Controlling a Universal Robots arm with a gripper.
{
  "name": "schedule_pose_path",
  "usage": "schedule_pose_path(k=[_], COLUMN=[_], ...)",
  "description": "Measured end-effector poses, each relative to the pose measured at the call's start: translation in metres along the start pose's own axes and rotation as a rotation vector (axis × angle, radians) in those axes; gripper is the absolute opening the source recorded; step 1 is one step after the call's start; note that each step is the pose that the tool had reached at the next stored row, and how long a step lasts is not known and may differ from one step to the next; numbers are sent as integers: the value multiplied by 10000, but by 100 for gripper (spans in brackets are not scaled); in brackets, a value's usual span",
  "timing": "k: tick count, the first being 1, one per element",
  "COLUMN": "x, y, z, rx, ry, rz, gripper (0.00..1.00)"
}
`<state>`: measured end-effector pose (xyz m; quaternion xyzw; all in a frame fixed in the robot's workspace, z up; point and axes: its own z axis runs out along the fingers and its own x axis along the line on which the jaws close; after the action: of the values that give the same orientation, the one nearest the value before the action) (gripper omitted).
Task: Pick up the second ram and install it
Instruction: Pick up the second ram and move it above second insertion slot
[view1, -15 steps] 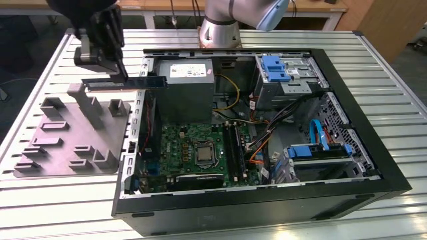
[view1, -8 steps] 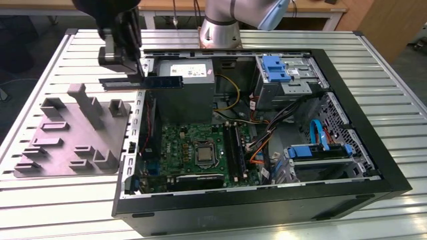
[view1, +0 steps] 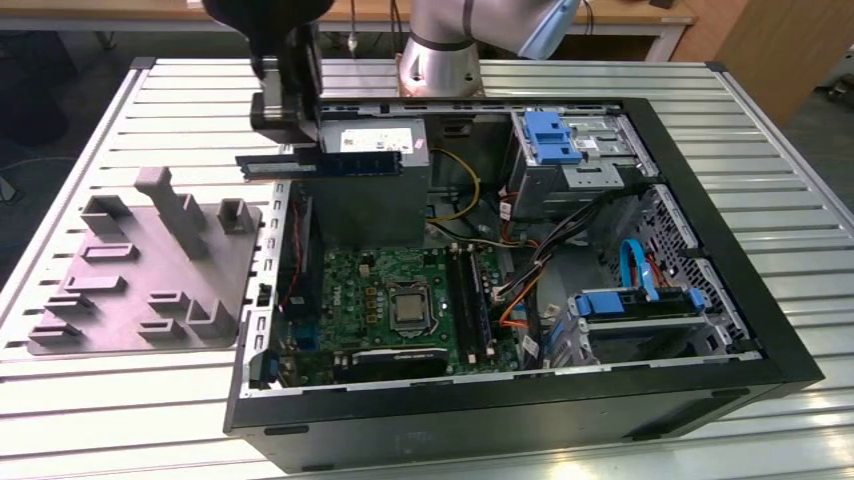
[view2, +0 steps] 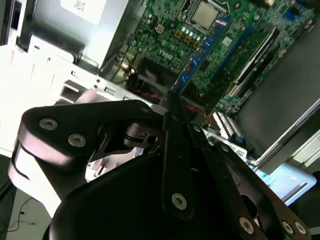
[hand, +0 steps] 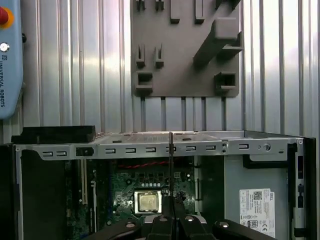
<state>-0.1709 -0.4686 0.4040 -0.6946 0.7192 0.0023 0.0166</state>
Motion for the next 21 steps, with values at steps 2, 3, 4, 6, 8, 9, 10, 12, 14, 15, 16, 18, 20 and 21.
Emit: schedule_pose_path(k=[2, 3, 4, 6, 8, 9, 10, 12, 14, 15, 16, 18, 20, 21], x=[-3, -4, -5, -7, -10, -11, -13, -15, -17, -19, -19, -19, -17, -15], y=[-73, -112, -148, -218, -290, -327, -368, -446, -520, -556, -586, -630, -669, -688], z=[2, 2, 3, 4, 6, 7, 8, 10, 12, 14, 15, 26, 43, 54], rx=[-3, -5, -7, -12, -18, -21, -26, -35, -43, -48, -51, -55, -57, -61], ry=[0, 0, 0, 1, 2, 2, 2, 1, 2, 2, 2, 2, 1, 2], rz=[0, 0, 1, -1, 1, 1, 0, 1, 1, 1, 1, 1, 2, 1], gripper=[11, 11, 11, 11, 11, 11, 11, 11, 11, 11, 11, 11, 11, 11])
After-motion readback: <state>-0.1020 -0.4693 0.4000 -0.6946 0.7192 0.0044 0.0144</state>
